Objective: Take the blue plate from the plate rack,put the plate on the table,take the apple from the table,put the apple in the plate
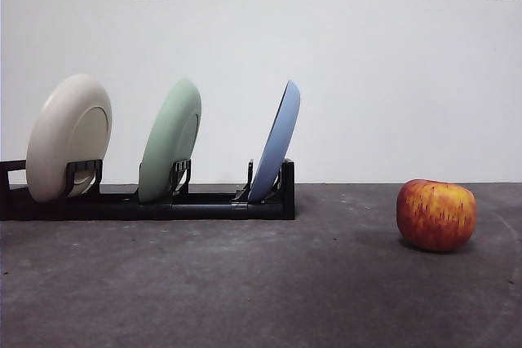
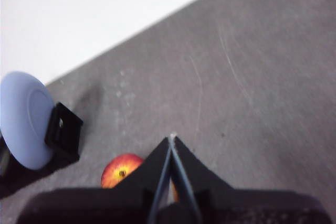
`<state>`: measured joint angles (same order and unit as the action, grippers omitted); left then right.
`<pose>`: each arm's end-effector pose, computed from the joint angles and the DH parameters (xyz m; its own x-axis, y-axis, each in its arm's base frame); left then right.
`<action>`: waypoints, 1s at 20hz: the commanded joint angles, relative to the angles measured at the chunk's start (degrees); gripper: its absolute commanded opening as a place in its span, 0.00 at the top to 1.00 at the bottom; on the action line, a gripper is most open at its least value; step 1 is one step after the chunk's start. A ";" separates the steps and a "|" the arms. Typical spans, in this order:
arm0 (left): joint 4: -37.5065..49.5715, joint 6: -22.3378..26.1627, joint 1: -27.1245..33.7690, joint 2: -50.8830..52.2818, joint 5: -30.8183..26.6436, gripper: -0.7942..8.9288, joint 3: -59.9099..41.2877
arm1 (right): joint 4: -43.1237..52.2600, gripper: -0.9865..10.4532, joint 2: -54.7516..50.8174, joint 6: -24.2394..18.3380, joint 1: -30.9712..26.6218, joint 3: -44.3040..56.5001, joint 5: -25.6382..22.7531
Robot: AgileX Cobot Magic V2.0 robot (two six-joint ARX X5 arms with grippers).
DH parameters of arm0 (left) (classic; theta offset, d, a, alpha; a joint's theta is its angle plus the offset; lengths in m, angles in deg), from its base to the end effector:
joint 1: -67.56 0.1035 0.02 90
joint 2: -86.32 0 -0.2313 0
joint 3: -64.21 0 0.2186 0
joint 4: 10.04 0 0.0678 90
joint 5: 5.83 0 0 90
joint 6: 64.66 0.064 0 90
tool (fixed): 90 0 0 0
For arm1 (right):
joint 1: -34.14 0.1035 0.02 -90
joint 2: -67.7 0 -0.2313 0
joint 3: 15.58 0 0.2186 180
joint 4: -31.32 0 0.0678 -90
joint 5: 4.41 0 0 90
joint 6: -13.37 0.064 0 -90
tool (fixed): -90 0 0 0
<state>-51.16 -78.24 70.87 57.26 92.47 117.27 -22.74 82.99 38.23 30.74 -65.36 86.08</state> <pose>0.1431 -0.0010 0.2662 0.9524 -0.0895 -0.2913 0.0093 0.9640 -0.2657 0.1011 -0.0055 0.2441 0.9410 -0.0473 -0.3349 0.1871 0.8978 0.3987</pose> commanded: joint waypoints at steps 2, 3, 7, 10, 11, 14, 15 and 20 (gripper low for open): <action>-1.31 -0.39 -0.15 -6.08 2.93 0.92 7.41 | -4.50 0.91 7.41 0.11 0.00 -6.60 0.20; -1.33 -0.39 -0.15 -7.50 3.87 0.92 8.96 | -5.07 0.91 8.98 0.13 0.00 -7.87 0.20; -1.57 -0.50 -0.15 -14.10 12.26 0.92 15.47 | -6.05 0.91 15.12 0.55 0.00 -12.61 0.76; -4.59 -2.12 -0.17 -19.85 17.73 0.92 21.03 | -7.61 0.91 19.23 -0.94 0.00 -15.56 4.90; -5.97 -2.10 -0.26 -21.57 18.67 0.92 22.73 | -8.07 0.91 20.37 -2.16 0.00 -16.31 6.73; -10.36 -1.84 -1.25 -27.65 21.07 0.92 28.20 | -10.19 0.91 24.13 -5.49 0.00 -18.49 11.78; -12.24 -1.70 -1.92 -30.38 22.18 0.92 30.56 | -11.26 0.91 25.86 -6.14 0.00 -19.23 13.29; -20.26 -0.63 -6.40 -44.92 24.26 0.92 41.59 | -17.07 0.91 33.88 -11.39 0.00 -20.81 15.80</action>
<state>-71.43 -79.67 64.79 12.79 116.33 158.68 -39.99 116.89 28.92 30.77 -85.84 101.66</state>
